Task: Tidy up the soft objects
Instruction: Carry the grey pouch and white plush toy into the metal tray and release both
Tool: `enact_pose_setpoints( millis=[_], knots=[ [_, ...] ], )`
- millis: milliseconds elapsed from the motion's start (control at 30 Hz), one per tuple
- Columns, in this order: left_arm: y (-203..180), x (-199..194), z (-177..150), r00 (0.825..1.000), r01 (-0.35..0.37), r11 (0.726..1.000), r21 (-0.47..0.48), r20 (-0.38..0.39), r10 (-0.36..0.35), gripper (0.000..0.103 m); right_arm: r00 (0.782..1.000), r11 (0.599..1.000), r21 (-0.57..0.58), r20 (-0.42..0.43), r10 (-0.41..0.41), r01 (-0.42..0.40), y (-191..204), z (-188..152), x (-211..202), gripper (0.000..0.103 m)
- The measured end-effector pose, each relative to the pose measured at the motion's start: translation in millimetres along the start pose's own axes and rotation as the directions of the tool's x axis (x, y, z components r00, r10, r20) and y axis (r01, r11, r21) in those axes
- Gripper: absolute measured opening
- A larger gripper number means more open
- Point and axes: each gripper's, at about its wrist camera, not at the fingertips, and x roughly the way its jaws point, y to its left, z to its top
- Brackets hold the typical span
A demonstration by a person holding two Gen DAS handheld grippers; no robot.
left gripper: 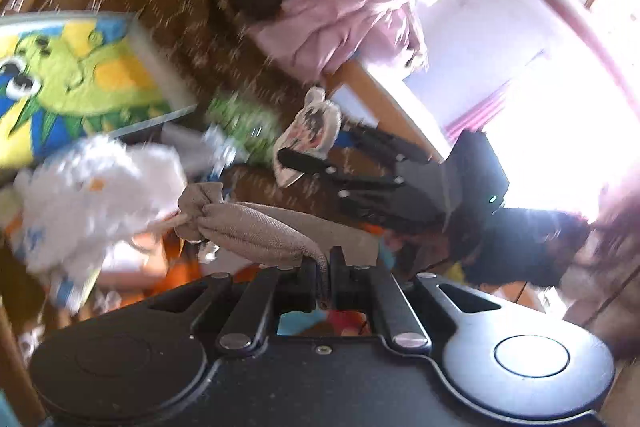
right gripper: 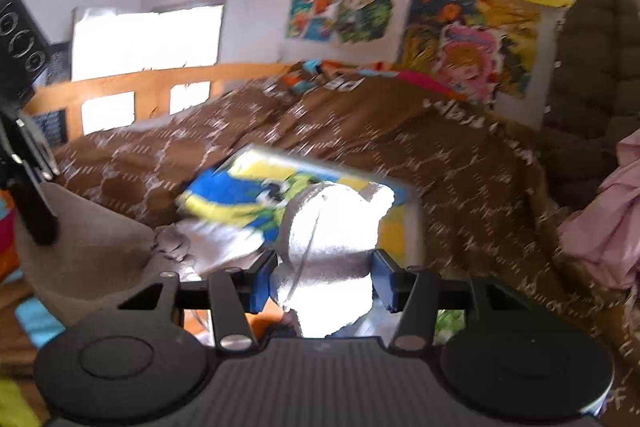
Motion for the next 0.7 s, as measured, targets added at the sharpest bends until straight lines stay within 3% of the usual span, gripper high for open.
enact_pose_setpoints(
  millis=[167,233,367,467,700],
  knots=[
    [-6,-6,32,0.996,0.009,0.999,0.034,0.088,-0.012,0.005,0.998,0.999,0.003,0.055,-0.039,0.039,-15,21,12,0.056],
    [-5,-10,45,0.992,-0.024,0.997,0.072,0.128,0.014,0.005,0.994,0.998,-0.006,0.083,-0.066,0.066,-19,30,20,0.056],
    [7,-3,69,0.978,-0.088,0.994,0.06,0.195,0.074,0.005,0.985,0.992,0.009,0.116,-0.126,0.126,-25,43,43,0.056],
    [17,0,85,0.96,-0.148,0.986,0.08,0.249,0.124,0.005,0.981,0.987,0.032,0.111,-0.158,0.156,-29,50,65,0.056],
    [70,8,110,0.904,-0.267,0.964,-0.002,0.346,0.251,0.005,0.981,0.971,0.143,0.015,-0.194,0.19,-35,57,143,0.056]
  ],
)
